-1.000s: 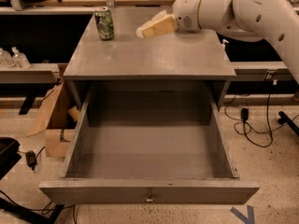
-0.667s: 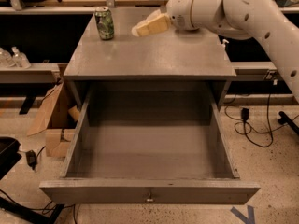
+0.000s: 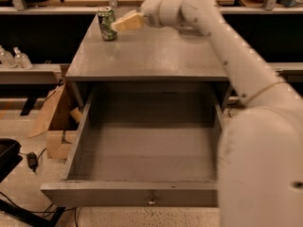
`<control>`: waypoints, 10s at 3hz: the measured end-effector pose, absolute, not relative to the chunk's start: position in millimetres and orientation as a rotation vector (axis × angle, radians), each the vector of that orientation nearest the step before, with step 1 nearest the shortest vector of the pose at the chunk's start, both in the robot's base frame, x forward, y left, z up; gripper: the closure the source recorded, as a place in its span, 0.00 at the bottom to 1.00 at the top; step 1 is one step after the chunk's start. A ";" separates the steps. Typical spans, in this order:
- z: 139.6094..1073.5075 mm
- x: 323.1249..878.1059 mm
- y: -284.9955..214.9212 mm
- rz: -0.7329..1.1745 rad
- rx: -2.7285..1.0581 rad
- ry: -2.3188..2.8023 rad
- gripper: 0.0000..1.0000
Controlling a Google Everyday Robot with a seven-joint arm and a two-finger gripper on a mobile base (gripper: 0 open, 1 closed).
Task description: Place green can into top drawer
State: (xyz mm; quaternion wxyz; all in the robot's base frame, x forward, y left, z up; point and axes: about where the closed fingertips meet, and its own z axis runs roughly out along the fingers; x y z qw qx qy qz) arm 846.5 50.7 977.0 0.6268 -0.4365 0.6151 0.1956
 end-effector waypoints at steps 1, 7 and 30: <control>957.7 886.2 96.9 0.431 -0.989 1.456 0.00; 909.4 972.4 171.3 0.643 -0.710 1.504 0.70; 673.8 612.9 77.3 0.809 -0.940 1.641 0.29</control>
Offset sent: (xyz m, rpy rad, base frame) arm 0.1120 0.1191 -0.0552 -0.0681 0.1122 -0.0669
